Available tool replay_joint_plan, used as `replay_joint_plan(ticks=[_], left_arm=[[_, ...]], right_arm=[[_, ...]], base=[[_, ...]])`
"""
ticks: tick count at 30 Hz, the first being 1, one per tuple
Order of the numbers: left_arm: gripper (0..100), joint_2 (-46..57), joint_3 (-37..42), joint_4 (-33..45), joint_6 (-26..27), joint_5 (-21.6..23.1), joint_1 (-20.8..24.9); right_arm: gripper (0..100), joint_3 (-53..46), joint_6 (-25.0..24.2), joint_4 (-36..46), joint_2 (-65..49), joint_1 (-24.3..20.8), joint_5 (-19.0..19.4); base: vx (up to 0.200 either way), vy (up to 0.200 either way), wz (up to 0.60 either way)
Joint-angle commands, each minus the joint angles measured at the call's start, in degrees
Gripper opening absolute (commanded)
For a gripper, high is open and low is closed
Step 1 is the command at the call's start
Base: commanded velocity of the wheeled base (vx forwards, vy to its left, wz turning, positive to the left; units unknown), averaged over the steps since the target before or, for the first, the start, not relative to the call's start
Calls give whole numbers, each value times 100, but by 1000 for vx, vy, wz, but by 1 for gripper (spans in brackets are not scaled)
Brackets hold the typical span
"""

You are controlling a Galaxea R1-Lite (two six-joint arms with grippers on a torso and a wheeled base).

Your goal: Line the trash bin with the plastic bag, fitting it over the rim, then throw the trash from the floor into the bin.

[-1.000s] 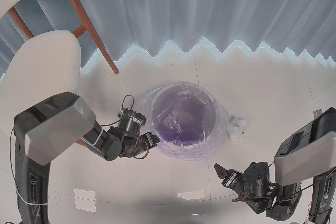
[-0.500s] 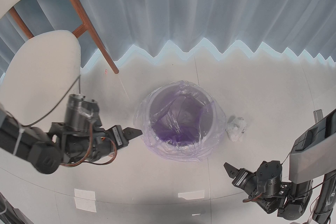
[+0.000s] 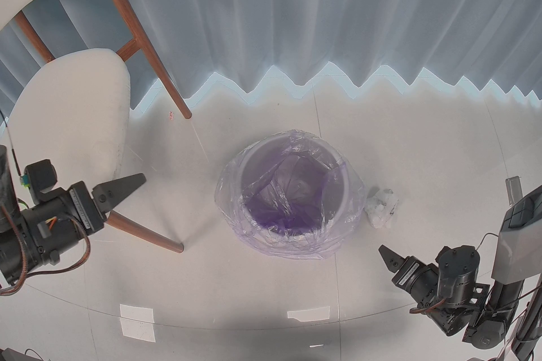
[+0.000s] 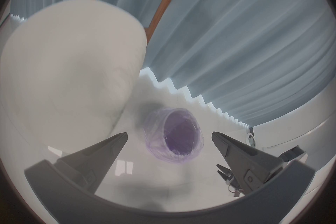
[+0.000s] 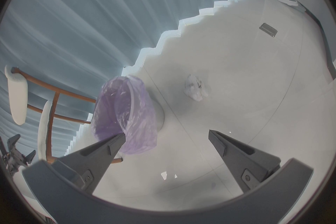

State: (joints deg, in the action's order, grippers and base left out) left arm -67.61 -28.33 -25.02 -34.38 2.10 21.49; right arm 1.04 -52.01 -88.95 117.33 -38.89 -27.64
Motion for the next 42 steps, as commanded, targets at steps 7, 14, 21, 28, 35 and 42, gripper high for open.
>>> replay_joint_plan(ticks=[7, 14, 21, 28, 35, 42], left_arm=[[100, 1004, 249, -39, 942, -500, -637], [100, 1118, 311, -39, 1021, -491, -1051], [100, 1215, 302, -47, 1574, -473, -1191], [100, 1400, 275, -47, 1900, -456, -1130], [100, 1461, 372, -30, 1900, -465, -1446], [100, 1470, 390, -39, 1908, -473, -1631]], right_arm=[[100, -104, 358, -43, -615, 1155, 1111], [100, 116, 859, -52, -536, 1744, 1797], [100, 547, 1105, -25, -193, 2157, 2359], [100, 1311, 1096, -17, 510, 2140, 2403], [100, 2067, 1096, 19, 905, 2043, 2412], [100, 2384, 1096, 150, 923, 1902, 2544]], base=[[0, 0, 0], [0, 0, 0], [0, 0, 0], [0, 0, 0], [0, 0, 0], [0, 0, 0]])
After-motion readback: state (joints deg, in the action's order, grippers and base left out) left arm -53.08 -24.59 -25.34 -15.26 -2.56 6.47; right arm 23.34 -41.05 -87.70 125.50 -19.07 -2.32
